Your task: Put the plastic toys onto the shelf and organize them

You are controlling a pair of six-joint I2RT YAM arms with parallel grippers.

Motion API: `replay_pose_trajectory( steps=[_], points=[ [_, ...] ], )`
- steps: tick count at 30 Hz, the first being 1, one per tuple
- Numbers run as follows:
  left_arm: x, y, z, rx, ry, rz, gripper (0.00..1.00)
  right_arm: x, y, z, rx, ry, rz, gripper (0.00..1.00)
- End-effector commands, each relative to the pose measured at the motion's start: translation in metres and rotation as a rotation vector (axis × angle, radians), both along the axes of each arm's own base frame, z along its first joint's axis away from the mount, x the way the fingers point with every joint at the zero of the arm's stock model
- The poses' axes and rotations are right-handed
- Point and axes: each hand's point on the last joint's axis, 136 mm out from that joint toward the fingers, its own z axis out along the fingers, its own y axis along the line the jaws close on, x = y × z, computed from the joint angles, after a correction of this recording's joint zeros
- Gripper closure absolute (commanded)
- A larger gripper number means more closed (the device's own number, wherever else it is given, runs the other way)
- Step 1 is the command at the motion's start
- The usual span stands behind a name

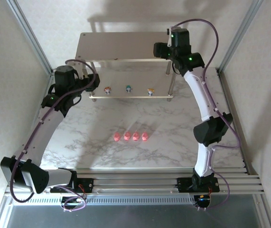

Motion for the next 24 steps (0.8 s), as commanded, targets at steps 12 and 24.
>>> replay_pose_trajectory(
  steps=[12, 24],
  points=[
    [-0.088, -0.055, -0.153, -0.014, 0.344, -0.112, 0.39, -0.155, -0.051, 0.083, 0.105, -0.184, 0.047, 0.14],
    [-0.135, -0.084, -0.243, 0.037, 0.577, -0.087, 0.4, -0.197, -0.057, 0.008, 0.124, -0.01, 0.059, 0.15]
  ],
)
